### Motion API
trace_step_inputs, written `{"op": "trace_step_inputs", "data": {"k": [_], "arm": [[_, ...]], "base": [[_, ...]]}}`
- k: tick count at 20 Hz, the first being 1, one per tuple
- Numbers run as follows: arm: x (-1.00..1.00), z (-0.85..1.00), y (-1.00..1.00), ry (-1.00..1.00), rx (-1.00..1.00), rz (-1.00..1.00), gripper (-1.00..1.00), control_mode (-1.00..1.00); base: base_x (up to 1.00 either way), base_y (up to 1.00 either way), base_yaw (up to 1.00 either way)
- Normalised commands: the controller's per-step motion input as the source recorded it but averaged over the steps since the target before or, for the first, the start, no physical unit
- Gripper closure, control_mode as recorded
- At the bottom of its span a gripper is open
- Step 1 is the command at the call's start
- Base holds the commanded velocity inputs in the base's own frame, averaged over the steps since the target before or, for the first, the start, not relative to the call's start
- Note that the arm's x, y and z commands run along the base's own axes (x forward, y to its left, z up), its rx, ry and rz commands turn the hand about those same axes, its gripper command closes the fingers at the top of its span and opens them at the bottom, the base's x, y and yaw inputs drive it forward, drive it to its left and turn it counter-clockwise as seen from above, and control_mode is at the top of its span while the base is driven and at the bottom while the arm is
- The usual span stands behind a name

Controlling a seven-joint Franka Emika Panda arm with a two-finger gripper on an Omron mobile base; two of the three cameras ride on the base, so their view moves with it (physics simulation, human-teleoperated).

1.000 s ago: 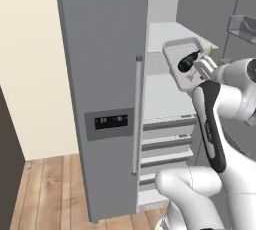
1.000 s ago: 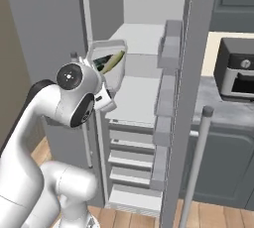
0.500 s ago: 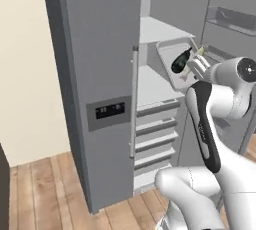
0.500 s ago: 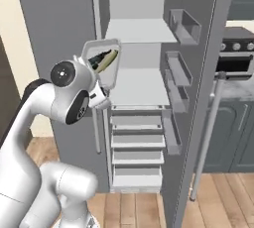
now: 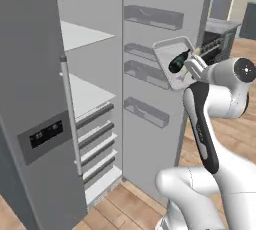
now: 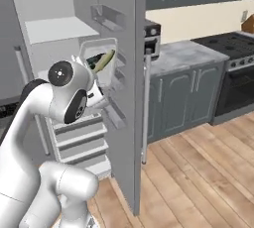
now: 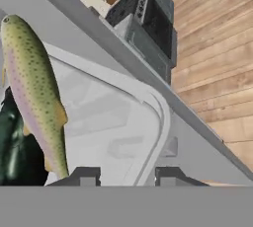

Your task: Place the tupperware containing the fish and eggplant meal in the microwave. Close the microwave door and press the start button to reheat the meal.

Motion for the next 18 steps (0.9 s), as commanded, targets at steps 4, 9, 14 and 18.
{"op": "trace_step_inputs", "data": {"k": [4,9,14,18], "arm": [[0.0,0.0,0.0,0.0,0.0,0.0,1.0,1.0],[0.0,0.0,0.0,0.0,0.0,0.0,1.0,1.0],[0.0,0.0,0.0,0.0,0.0,0.0,1.0,1.0],[0.0,0.0,0.0,0.0,0.0,0.0,1.0,1.0]], "base": [[0.0,-0.2,-0.7],[0.0,-0.16,-0.72],[0.0,-0.22,-0.74],[0.16,-0.12,-0.7]]}}
